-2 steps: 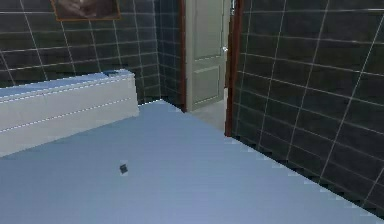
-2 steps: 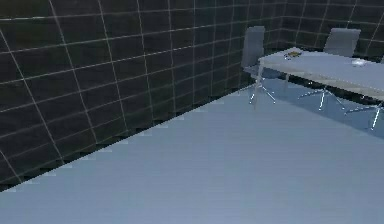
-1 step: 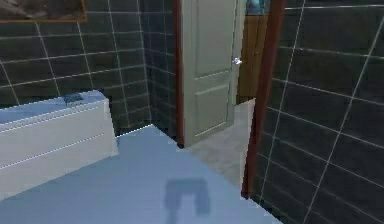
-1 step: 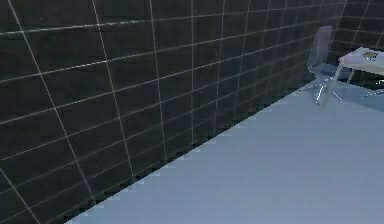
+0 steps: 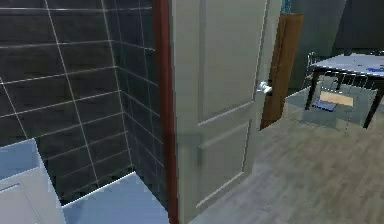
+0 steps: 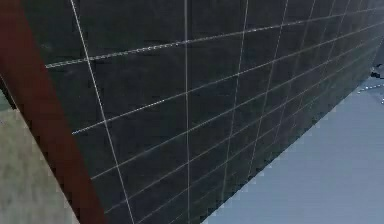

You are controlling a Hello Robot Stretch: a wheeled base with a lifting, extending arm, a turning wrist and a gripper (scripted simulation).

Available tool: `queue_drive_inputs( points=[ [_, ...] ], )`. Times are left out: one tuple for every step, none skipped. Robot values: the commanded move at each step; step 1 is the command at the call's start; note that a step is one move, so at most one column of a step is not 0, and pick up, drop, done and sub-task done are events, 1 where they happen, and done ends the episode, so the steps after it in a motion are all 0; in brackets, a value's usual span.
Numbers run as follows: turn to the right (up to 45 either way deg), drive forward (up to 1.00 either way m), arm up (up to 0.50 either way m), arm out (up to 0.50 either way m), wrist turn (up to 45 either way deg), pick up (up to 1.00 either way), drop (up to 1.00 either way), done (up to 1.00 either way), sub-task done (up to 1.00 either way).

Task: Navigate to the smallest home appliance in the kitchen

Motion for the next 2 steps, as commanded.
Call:
queue_drive_inputs(
  points=[
    [0.0,0.55,0.00,0.00,0.0,0.00,0.00,0.00,0.00],
    [45.0,0.00,0.00,0.00,0.0,0.00,0.00,0.00,0.00]
  ],
)
